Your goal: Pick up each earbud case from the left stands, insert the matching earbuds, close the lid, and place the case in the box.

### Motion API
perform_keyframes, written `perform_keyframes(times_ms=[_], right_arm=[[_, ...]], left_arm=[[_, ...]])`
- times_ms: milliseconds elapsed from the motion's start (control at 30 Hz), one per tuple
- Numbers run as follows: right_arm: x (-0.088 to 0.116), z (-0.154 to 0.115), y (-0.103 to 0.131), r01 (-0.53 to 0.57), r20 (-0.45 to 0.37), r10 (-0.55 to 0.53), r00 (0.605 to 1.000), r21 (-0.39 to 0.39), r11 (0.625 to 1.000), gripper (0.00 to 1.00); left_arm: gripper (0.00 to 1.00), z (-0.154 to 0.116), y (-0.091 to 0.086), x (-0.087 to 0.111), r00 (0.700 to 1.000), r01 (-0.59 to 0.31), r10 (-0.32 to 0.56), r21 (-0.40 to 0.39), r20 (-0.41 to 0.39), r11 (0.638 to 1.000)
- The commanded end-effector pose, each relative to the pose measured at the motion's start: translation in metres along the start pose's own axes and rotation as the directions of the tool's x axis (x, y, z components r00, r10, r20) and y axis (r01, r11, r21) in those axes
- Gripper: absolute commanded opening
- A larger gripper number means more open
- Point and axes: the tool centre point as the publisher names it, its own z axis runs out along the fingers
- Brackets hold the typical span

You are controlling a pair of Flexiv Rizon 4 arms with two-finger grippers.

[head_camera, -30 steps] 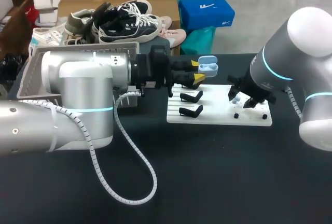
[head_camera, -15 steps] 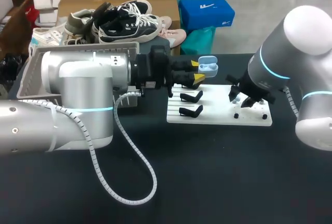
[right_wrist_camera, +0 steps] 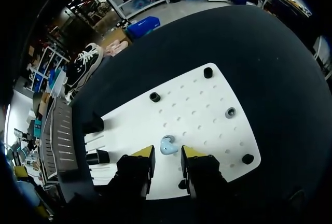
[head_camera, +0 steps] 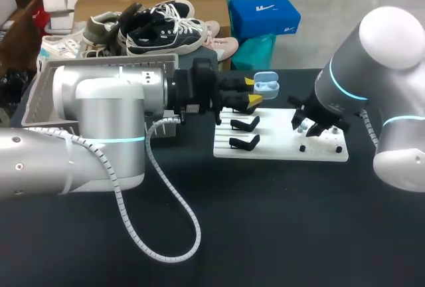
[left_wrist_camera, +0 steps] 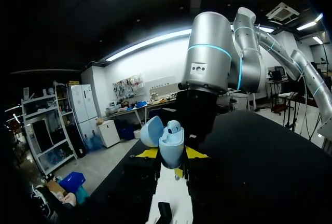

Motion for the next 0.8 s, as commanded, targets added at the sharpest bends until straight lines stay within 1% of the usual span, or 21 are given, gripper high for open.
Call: perform_keyframes(times_ms=[33, 167, 300, 400, 633, 800], right_arm=[[0.0, 0.001, 0.002, -0.003, 0.004, 0.003, 1.0, 0.004, 1.0, 0.29], [0.0, 0.001, 0.002, -0.008, 0.003, 0.008, 1.0, 0.004, 1.0, 0.25], [0.0, 0.002, 0.0, -0.011, 0.001, 0.011, 1.0, 0.006, 1.0, 0.18], [-0.001, 0.002, -0.001, -0.013, -0.001, 0.013, 1.0, 0.008, 1.0, 0.01], [-0.001, 0.001, -0.003, -0.017, -0.002, 0.017, 1.0, 0.008, 1.0, 0.0], [0.001, -0.011, -0.003, -0.013, 0.011, 0.013, 1.0, -0.013, 1.0, 0.0]], left_arm=[[0.0, 0.0, -0.002, 0.0, 1.0, -0.001, 0.001, -0.008, 0.001, 1.0], [0.0, 0.0, -0.002, 0.0, 1.0, -0.001, 0.001, -0.008, 0.001, 1.0], [0.0, 0.0, -0.002, 0.0, 1.0, -0.001, 0.001, -0.008, 0.001, 1.0], [0.0, 0.0, -0.002, 0.0, 1.0, -0.001, 0.001, -0.008, 0.001, 1.0], [0.0, 0.0, -0.002, 0.0, 1.0, -0.001, 0.001, -0.008, 0.001, 1.0], [0.0, 0.0, -0.002, 0.0, 1.0, -0.001, 0.001, -0.008, 0.001, 1.0]])
